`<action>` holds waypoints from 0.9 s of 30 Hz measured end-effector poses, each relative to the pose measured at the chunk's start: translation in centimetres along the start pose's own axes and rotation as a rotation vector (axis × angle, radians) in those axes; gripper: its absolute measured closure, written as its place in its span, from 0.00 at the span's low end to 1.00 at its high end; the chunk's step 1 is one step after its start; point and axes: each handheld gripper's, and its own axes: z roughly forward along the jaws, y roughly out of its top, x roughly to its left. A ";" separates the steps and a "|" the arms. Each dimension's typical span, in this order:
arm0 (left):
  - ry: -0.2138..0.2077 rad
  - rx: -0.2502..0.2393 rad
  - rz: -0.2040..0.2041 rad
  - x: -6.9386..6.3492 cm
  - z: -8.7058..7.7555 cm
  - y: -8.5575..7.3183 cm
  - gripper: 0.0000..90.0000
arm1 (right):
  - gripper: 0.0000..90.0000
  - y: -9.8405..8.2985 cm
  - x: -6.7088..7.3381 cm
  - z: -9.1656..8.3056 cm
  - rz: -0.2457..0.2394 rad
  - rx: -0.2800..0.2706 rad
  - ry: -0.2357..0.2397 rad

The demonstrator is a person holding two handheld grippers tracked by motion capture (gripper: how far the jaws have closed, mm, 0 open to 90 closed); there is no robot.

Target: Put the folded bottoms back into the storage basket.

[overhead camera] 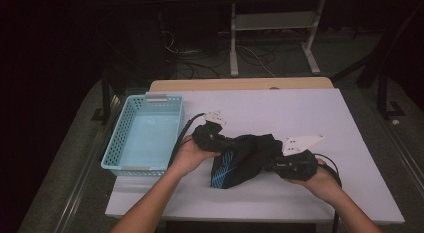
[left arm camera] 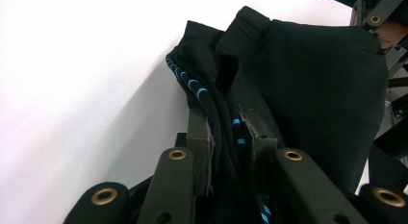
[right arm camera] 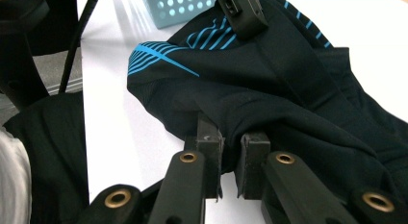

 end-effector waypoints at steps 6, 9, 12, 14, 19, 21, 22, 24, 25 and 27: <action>0.012 0.002 -0.003 0.6 -1.3 0.8 0.85 | 0.91 1.6 -0.3 0.3 -0.012 -0.021 0.011; 0.017 -0.002 -0.008 1.0 -2.1 1.0 0.85 | 0.91 2.4 -0.5 0.5 -0.015 -0.030 0.018; 0.024 -0.008 -0.017 1.5 -3.0 1.2 0.85 | 0.91 3.3 -0.7 0.8 -0.018 -0.038 0.023; 0.030 -0.011 -0.022 1.9 -3.7 1.2 0.85 | 0.91 3.9 -0.8 1.0 -0.022 -0.045 0.027; 0.054 -0.015 -0.029 2.8 -5.4 1.3 0.85 | 0.91 5.5 -1.0 1.7 -0.031 -0.050 0.036; 0.067 -0.016 -0.034 3.1 -6.0 1.2 0.85 | 0.91 6.1 -1.1 2.1 -0.037 -0.049 0.038; 0.071 -0.015 -0.033 3.4 -6.4 1.2 0.85 | 0.91 6.4 -1.1 2.3 -0.039 -0.050 0.038; 0.080 -0.016 -0.033 3.7 -7.0 1.2 0.85 | 0.91 7.0 -1.2 2.7 -0.043 -0.048 0.039; 0.087 -0.016 -0.033 3.8 -7.4 1.2 0.85 | 0.91 7.3 -1.2 2.9 -0.049 -0.047 0.039; 0.099 -0.017 -0.031 4.1 -8.1 1.2 0.85 | 0.91 8.0 -1.3 3.3 -0.051 -0.050 0.042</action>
